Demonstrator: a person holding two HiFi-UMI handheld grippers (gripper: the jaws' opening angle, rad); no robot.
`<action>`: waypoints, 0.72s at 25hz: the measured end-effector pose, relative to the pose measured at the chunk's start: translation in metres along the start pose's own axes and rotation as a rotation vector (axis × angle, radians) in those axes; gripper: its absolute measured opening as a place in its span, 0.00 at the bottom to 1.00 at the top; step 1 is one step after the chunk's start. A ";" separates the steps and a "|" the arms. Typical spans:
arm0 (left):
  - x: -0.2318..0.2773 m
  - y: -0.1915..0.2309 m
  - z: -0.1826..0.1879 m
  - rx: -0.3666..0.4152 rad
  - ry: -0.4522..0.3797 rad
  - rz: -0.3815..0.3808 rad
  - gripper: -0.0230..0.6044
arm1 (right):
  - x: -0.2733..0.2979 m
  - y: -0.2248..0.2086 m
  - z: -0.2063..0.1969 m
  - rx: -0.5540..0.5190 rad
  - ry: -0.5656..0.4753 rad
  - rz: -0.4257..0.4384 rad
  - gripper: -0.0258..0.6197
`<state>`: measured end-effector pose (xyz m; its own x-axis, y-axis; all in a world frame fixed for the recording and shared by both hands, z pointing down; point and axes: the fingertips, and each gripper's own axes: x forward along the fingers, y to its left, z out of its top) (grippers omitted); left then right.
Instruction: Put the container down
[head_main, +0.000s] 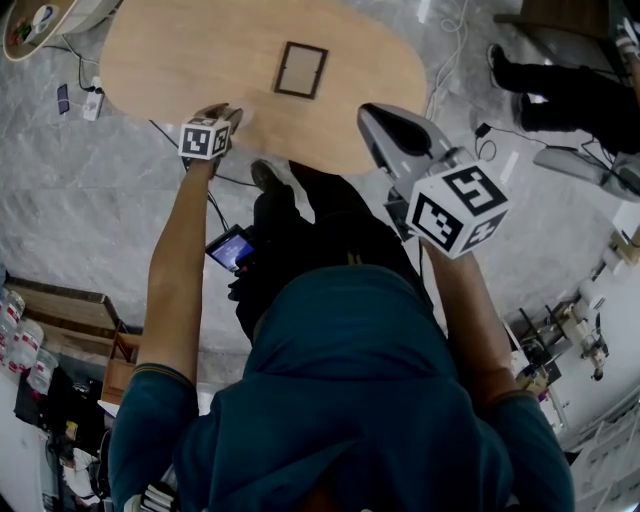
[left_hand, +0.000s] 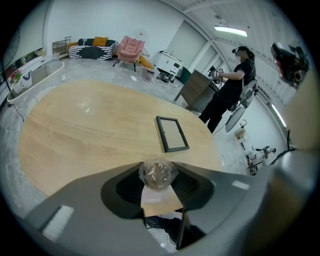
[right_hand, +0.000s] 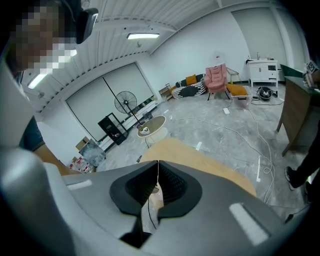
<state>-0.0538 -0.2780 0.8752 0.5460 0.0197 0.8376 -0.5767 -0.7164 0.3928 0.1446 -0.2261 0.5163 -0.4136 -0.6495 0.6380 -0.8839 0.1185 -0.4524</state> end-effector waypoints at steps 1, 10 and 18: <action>0.001 0.000 0.000 -0.002 0.000 -0.001 0.27 | 0.000 -0.001 -0.001 0.001 0.002 0.000 0.06; 0.013 0.000 0.006 -0.024 -0.018 0.000 0.27 | 0.000 -0.006 -0.003 -0.006 0.012 -0.011 0.06; 0.019 0.003 0.011 -0.020 -0.023 0.003 0.27 | 0.008 -0.001 -0.006 -0.003 0.024 -0.004 0.06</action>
<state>-0.0383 -0.2874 0.8876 0.5578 0.0015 0.8300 -0.5906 -0.7019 0.3981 0.1408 -0.2269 0.5257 -0.4155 -0.6319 0.6543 -0.8859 0.1181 -0.4485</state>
